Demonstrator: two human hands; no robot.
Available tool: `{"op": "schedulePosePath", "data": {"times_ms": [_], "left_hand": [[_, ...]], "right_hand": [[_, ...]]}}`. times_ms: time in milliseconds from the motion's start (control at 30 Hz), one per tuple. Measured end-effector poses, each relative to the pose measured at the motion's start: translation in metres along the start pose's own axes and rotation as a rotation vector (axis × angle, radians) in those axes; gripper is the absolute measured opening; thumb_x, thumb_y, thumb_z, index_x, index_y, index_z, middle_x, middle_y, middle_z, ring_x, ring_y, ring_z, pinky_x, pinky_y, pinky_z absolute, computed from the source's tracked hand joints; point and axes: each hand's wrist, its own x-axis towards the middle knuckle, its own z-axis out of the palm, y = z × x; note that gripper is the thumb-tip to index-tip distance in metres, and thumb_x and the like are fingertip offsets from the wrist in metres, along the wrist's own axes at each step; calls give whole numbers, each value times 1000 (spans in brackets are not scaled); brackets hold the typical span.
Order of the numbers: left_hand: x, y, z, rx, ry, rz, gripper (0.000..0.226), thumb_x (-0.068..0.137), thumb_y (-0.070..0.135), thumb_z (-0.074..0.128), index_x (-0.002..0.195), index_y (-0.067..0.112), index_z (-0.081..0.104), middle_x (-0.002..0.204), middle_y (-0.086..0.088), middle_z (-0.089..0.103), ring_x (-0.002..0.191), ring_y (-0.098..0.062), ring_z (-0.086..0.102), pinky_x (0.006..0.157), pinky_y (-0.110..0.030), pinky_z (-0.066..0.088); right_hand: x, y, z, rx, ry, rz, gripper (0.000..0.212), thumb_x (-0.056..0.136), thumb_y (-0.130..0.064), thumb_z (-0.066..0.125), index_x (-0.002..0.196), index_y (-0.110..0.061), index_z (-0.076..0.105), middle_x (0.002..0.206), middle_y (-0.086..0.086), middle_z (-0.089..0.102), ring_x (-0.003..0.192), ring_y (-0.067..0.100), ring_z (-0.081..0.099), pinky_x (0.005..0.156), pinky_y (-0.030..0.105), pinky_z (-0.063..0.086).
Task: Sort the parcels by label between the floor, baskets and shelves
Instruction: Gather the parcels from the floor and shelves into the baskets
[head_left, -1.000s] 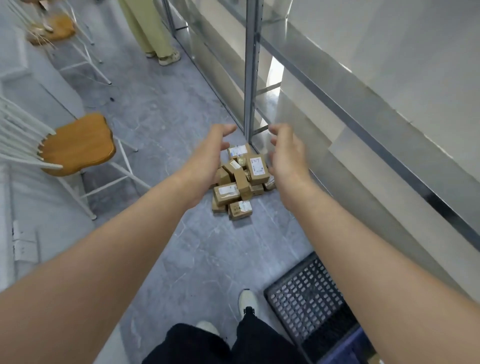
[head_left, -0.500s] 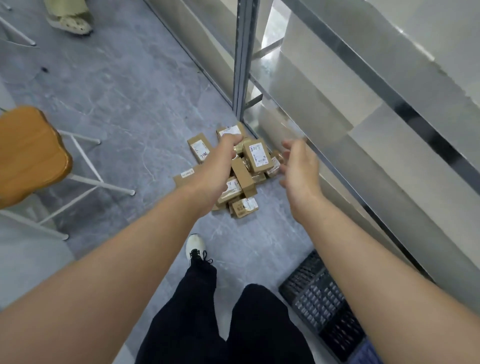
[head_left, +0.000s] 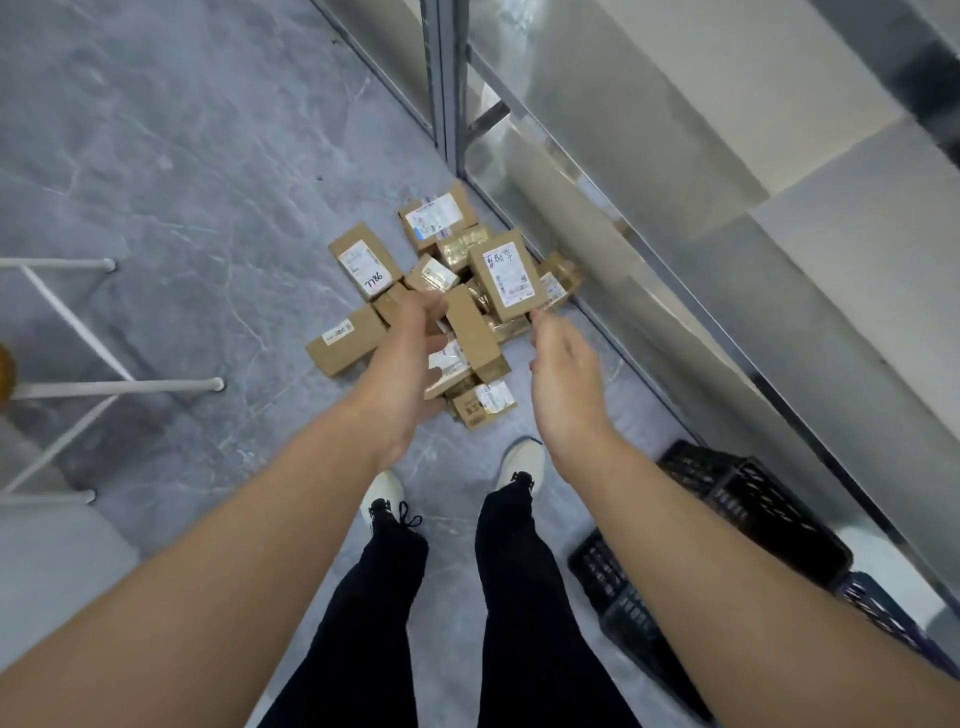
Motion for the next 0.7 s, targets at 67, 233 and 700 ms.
{"op": "schedulePosePath", "data": {"times_ms": [67,233,700], "left_hand": [[35,-2,16,-15,12,-30,54,92,64,39,136,40,59,140,-1,53,134,-31,44,112,-58,37],[118,-8,36,0,29,-75,52,96,64,34,136,42,58,147,-2,49,139,-33,40,113,-60,35],[345,-103,32,70,67,-217,65,88,69,39,143,39,51,147,-1,48,128,-28,49,111,-54,39]], "right_hand": [[34,15,-2,-25,-3,26,33,114,-31,43,86,-27,59,74,-15,54,54,-12,51,57,10,43],[104,58,0,-27,-43,119,29,113,-34,41,97,-35,66,88,-21,57,80,-6,56,69,15,39],[276,203,78,-41,-20,247,31,113,-37,43,88,-39,62,84,-20,59,80,-19,58,74,14,35]]}}
